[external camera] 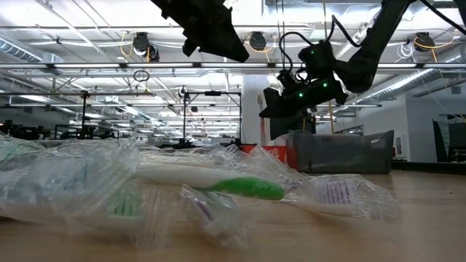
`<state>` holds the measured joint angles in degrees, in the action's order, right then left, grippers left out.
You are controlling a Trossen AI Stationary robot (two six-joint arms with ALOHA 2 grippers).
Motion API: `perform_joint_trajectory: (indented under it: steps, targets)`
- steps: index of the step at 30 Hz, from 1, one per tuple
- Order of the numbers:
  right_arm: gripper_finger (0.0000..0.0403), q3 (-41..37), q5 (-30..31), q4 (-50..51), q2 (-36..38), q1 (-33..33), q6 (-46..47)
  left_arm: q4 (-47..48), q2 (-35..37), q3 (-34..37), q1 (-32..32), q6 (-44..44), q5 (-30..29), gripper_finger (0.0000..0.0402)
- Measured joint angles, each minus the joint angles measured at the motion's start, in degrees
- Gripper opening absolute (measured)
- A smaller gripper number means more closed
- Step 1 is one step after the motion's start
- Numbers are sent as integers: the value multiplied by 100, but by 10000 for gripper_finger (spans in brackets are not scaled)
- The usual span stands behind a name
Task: Pick & Place Toothbrushes
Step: Put the orange toothbrush into the orange bin
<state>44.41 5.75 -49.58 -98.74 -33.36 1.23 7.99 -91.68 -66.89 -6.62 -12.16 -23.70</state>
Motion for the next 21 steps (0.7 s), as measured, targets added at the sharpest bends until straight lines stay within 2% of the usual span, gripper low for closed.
perform_joint_trajectory:
  steps: [7,12,17,21]
  targets:
    - [3,203,-2,429,58,5,-39,2,-2,0,25,-2,-16,45]
    - [3,562,-6,1543,259,0,-108,2,-2,0,23,8,-36,44]
    - [3,887,-306,2143,275,6,-94,6,-4,0,49,4,-38,45]
    - [3,1197,-298,2959,275,4,-67,50,-4,0,52,2,-38,44]
